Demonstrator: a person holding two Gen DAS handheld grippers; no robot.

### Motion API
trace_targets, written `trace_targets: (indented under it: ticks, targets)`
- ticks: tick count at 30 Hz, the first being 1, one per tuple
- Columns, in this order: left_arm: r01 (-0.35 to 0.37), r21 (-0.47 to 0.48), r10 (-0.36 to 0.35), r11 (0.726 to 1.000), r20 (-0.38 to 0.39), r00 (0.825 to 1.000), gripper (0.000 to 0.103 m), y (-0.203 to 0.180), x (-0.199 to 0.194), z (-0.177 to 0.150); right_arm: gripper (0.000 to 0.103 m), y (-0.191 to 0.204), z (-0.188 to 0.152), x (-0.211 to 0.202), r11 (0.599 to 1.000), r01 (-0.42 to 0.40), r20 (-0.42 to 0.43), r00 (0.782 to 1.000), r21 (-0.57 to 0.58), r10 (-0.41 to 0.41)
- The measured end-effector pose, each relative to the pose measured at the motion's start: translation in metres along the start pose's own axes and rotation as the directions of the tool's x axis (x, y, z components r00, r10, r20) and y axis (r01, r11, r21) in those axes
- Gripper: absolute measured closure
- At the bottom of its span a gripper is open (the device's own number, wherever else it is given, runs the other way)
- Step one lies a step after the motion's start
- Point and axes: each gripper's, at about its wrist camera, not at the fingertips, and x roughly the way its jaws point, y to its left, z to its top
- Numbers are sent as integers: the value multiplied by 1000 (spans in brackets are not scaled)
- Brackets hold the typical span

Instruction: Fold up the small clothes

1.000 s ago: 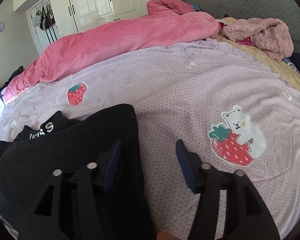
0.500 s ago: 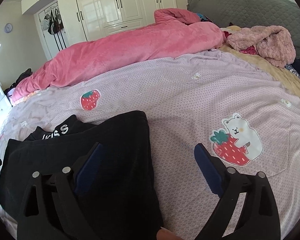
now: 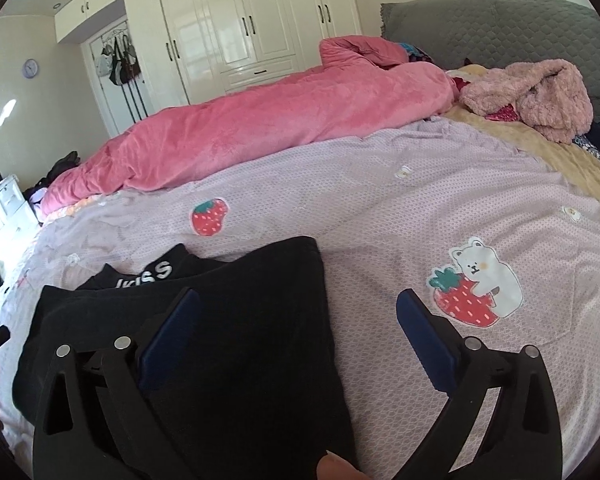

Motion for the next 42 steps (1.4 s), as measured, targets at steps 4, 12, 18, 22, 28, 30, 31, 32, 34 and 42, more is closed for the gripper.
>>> trace_targets:
  ticks: [4, 12, 18, 22, 28, 30, 31, 32, 34, 42]
  targets:
    - [-19, 6, 19, 1000, -14, 1000, 9, 2, -3, 1, 5, 18, -1, -14, 998, -49, 13, 999, -24, 50]
    - [-43, 22, 43, 999, -8, 999, 9, 7, -18, 5, 5, 74, -11, -37, 980, -148, 10, 989, -130, 151]
    - [-45, 17, 45, 999, 0, 999, 9, 14, -26, 9, 5, 116, -28, -50, 956, -194, -6, 980, -219, 197]
    - [-44, 15, 44, 999, 4, 999, 9, 18, -30, 11, 5, 142, -40, -55, 936, -214, -19, 976, -278, 218]
    - [-45, 4, 45, 999, 15, 999, 9, 24, -35, 13, 5, 175, -60, -57, 910, -259, -69, 966, -325, 250]
    - [-46, -2, 46, 999, 15, 999, 9, 27, -35, 13, 5, 187, -67, -58, 898, -269, -80, 963, -347, 257]
    - [-45, -8, 45, 999, 16, 999, 9, 29, -36, 13, 5, 192, -70, -58, 894, -271, -85, 962, -356, 259]
    - [-47, -12, 47, 999, 15, 999, 9, 30, -36, 14, 5, 197, -73, -59, 889, -275, -88, 961, -365, 261]
    - [-49, -24, 50, 999, 18, 999, 9, 34, -37, 15, 5, 207, -79, -60, 880, -287, -100, 958, -378, 270]
    - [-56, -55, 58, 997, 25, 998, 9, 46, -37, 16, 5, 239, -100, -57, 850, -318, -157, 948, -421, 277]
